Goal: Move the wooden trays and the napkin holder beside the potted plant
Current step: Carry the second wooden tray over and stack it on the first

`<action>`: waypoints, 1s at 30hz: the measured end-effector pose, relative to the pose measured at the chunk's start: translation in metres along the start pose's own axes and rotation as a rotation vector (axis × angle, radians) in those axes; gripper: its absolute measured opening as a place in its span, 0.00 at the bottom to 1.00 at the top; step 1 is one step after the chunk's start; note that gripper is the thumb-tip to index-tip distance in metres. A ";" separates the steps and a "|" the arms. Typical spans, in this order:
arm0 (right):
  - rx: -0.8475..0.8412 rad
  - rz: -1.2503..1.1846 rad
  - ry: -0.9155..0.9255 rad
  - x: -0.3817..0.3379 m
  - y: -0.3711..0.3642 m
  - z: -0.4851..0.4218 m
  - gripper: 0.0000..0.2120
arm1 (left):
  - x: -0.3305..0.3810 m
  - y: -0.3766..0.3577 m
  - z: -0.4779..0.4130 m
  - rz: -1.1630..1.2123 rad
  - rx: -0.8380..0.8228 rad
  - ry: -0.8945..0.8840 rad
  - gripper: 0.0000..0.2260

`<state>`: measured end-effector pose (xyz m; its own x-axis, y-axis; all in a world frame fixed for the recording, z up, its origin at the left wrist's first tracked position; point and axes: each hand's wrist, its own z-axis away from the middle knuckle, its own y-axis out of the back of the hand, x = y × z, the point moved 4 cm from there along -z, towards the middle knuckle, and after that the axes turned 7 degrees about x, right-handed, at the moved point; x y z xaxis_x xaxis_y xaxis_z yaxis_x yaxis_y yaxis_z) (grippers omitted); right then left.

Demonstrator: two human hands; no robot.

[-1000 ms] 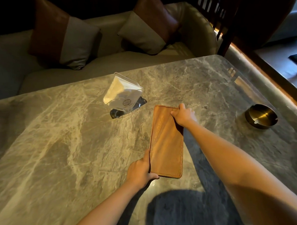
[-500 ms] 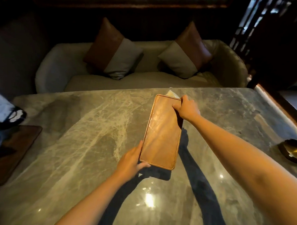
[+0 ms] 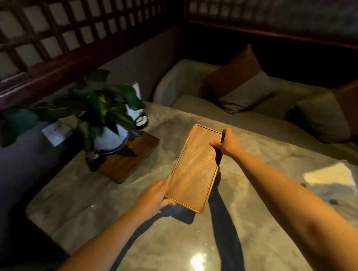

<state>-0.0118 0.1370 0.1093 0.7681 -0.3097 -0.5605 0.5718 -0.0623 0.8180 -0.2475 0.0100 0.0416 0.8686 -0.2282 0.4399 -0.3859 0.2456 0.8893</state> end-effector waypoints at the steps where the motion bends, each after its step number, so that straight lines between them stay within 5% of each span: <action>1: -0.022 -0.006 0.012 -0.014 -0.016 -0.003 0.30 | -0.016 0.005 0.002 -0.008 0.003 0.016 0.37; 12: -0.186 0.019 -0.068 -0.049 -0.143 -0.024 0.31 | -0.130 0.012 -0.005 -0.109 -0.112 0.068 0.37; 21: -0.234 0.060 -0.169 -0.033 -0.181 -0.042 0.32 | -0.163 -0.026 -0.029 -0.267 -0.192 0.031 0.35; 25: -0.264 0.100 -0.189 -0.029 -0.192 -0.046 0.31 | -0.163 -0.030 -0.030 -0.313 -0.096 -0.128 0.36; 30: -0.285 0.135 -0.160 -0.032 -0.198 -0.052 0.31 | -0.173 -0.044 -0.031 -0.280 -0.175 -0.042 0.32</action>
<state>-0.1344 0.2085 -0.0419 0.8004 -0.4435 -0.4033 0.5427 0.2502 0.8018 -0.3705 0.0681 -0.0776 0.9184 -0.3475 0.1894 -0.0713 0.3255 0.9428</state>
